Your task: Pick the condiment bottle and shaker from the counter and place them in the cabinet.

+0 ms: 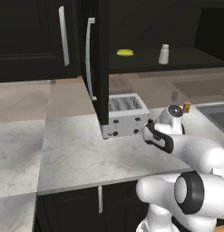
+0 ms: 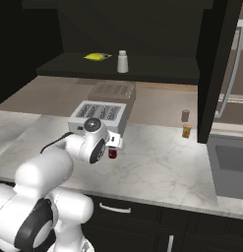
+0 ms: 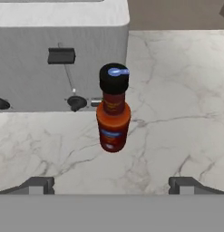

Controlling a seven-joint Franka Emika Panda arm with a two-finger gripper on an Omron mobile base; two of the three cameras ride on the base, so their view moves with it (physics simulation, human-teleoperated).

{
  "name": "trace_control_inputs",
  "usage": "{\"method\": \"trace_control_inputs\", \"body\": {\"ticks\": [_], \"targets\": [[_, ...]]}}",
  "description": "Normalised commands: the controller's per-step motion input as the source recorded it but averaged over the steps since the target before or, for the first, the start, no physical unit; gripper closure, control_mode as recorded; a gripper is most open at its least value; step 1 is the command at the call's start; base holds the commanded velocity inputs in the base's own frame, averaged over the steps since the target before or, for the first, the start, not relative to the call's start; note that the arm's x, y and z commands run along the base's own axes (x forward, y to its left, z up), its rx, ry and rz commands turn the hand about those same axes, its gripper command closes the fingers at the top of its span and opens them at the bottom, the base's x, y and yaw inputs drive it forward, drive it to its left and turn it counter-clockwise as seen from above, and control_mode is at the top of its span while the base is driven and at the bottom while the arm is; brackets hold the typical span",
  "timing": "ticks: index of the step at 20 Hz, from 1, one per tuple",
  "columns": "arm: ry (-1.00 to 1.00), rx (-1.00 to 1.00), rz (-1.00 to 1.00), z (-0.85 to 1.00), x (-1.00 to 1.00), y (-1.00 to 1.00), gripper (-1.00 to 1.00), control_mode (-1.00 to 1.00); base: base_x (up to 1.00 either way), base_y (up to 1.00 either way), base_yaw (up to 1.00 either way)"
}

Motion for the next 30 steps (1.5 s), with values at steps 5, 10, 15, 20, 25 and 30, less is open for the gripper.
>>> {"method": "trace_control_inputs", "body": {"ticks": [5, 10, 15, 20, 25, 30], "targets": [[0.00, 0.00, 0.00, -0.16, 0.25, 0.00, -1.00, -1.00, 0.00, 0.00, 0.00], [0.00, 0.00, 0.00, -0.21, 0.13, 0.00, -1.00, -1.00, 0.00, 0.00, 0.00], [0.00, 0.00, 0.00, -0.18, 0.20, 0.00, -1.00, -1.00, 0.00, 0.00, 0.00], [0.00, 0.00, 0.00, -0.10, 0.26, 0.00, -1.00, -1.00, 0.00, 0.00, 0.00], [0.00, 0.00, 0.00, -0.07, 0.24, 0.00, -1.00, -1.00, 0.00, 0.00, 0.00], [0.00, 0.00, 0.00, -0.06, 0.21, -0.02, -1.00, -1.00, 0.00, 0.00, 0.00]]}}
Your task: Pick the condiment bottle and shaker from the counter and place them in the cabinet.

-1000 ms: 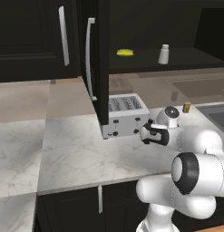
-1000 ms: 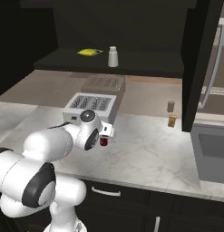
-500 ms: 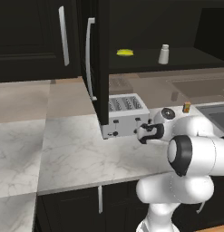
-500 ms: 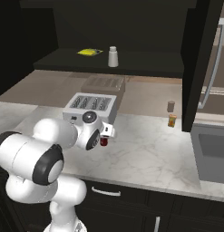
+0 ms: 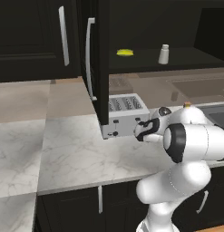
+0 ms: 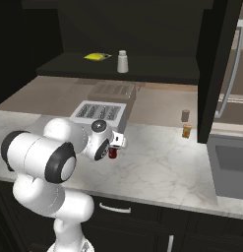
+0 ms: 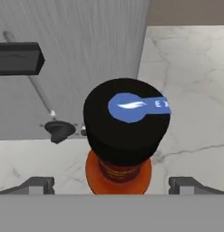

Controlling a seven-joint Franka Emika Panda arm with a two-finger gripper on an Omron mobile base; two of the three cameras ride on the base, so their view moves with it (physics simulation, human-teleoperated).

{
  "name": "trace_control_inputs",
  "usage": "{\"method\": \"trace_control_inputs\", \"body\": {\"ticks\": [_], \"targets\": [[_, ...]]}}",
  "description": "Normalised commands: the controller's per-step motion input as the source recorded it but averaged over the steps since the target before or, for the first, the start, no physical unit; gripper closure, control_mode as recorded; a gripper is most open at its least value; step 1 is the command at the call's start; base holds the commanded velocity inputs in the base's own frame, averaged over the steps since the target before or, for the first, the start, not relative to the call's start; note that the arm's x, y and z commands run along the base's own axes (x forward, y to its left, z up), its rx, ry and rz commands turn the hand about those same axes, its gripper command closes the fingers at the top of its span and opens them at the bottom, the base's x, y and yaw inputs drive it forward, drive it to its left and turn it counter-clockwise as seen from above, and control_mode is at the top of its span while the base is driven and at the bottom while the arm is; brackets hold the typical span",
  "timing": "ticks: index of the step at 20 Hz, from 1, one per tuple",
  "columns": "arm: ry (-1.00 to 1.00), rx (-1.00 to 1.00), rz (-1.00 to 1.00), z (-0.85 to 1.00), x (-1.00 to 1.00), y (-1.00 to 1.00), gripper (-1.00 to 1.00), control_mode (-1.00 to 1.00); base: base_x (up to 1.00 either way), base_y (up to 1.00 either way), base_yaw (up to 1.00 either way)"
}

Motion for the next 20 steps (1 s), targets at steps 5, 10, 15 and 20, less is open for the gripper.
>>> {"method": "trace_control_inputs", "body": {"ticks": [5, 10, 15, 20], "targets": [[0.00, 0.00, 0.00, -0.07, 0.24, -0.03, -1.00, -1.00, 0.00, 0.00, 0.00], [0.00, 0.00, 0.00, -0.08, 0.24, -0.04, -1.00, -1.00, 0.00, 0.00, 0.00], [0.00, 0.00, 0.00, -0.08, 0.28, -0.02, 1.00, -1.00, 0.00, 0.00, 0.00], [0.00, 0.00, 0.00, -0.05, 0.09, -0.09, 1.00, -1.00, 0.00, 0.00, 0.00]]}}
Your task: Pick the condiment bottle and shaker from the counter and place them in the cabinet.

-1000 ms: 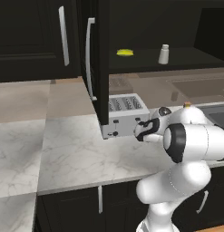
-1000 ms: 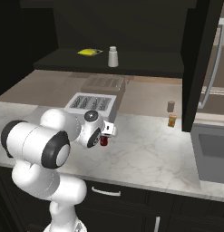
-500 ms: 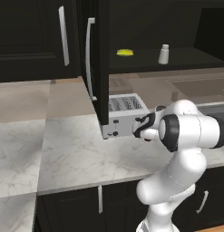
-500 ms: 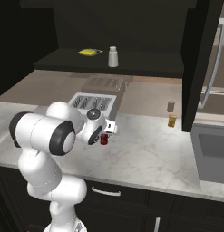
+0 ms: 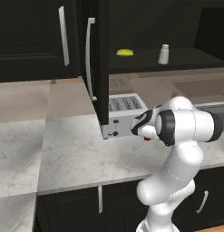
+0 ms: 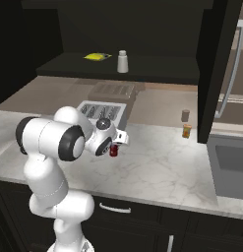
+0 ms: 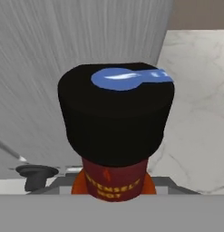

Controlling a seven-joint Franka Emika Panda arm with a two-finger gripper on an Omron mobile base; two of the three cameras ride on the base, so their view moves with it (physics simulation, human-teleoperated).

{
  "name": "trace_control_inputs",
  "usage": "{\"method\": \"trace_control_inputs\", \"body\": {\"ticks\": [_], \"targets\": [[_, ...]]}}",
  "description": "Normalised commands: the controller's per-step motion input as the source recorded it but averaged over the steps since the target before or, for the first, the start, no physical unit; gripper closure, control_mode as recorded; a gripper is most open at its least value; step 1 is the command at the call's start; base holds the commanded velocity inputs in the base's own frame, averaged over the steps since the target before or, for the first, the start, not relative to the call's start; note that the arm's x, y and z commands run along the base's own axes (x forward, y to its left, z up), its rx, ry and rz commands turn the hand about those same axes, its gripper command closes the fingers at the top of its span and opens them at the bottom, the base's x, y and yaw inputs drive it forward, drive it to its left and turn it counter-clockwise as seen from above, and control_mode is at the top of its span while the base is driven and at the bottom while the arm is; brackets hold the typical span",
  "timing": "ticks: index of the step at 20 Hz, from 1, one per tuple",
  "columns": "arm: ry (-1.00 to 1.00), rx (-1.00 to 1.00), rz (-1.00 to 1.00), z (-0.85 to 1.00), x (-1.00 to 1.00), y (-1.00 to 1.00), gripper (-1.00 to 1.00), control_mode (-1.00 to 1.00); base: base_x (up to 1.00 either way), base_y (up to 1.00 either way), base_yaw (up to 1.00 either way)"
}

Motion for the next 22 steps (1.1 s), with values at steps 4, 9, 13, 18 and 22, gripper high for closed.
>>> {"method": "trace_control_inputs", "body": {"ticks": [4, 9, 13, 18, 22], "targets": [[0.00, 0.00, 0.00, 0.00, 0.00, -0.16, 1.00, -1.00, 0.00, 0.00, 0.00], [-0.04, 0.00, 0.00, 0.07, -0.08, -0.12, 1.00, -1.00, 0.00, 0.00, 0.00], [-0.09, 0.00, 0.01, 0.44, -0.20, 0.00, 1.00, -1.00, 0.00, 0.00, 0.00], [-0.10, 0.00, 0.05, 0.61, -0.29, 0.00, 1.00, -1.00, 0.00, 0.00, 0.00], [-0.09, 0.00, 0.06, 0.61, -0.33, 0.00, 1.00, -1.00, 0.00, 0.00, 0.00]]}}
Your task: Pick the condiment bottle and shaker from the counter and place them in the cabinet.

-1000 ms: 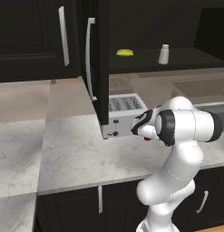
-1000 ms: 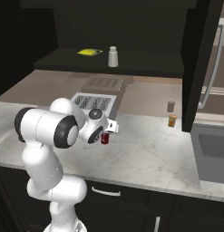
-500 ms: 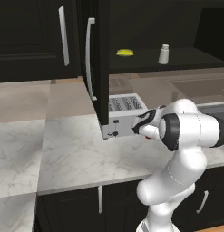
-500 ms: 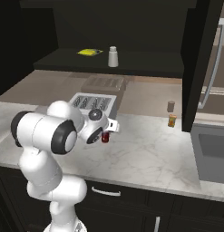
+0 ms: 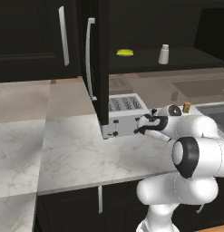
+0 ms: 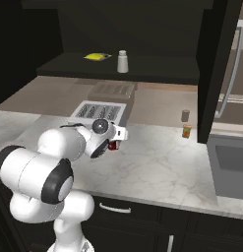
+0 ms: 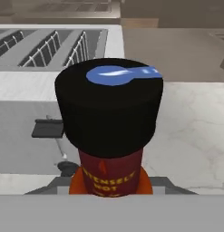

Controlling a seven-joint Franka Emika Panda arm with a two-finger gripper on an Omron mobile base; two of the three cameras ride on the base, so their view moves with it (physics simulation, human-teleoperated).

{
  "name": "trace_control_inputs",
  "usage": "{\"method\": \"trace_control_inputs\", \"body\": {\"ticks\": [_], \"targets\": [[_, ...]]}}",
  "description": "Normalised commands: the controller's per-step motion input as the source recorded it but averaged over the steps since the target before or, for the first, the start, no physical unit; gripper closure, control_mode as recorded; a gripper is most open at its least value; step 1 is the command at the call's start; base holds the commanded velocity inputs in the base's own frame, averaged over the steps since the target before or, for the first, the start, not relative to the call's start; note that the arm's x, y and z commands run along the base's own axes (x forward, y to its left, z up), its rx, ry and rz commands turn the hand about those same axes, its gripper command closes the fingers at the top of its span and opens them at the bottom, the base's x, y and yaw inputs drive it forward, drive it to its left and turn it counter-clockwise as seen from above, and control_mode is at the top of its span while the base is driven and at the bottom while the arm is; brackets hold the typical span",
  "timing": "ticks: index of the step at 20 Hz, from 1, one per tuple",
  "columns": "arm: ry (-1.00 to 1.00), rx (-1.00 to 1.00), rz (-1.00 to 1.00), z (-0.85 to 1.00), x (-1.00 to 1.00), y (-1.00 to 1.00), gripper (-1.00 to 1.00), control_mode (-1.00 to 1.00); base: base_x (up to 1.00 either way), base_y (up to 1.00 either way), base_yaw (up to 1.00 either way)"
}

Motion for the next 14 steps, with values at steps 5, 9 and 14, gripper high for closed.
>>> {"method": "trace_control_inputs", "body": {"ticks": [5, 9, 14], "targets": [[-0.07, 0.00, 0.07, 0.61, -0.32, 0.00, 1.00, -1.00, 0.00, 0.00, 0.00], [-0.04, 0.00, 0.06, 0.62, -0.21, 0.00, 1.00, -1.00, 0.00, 0.00, 0.00], [-0.03, 0.00, 0.06, 0.69, -0.16, 0.00, 1.00, -1.00, 0.00, 0.00, 0.00]]}}
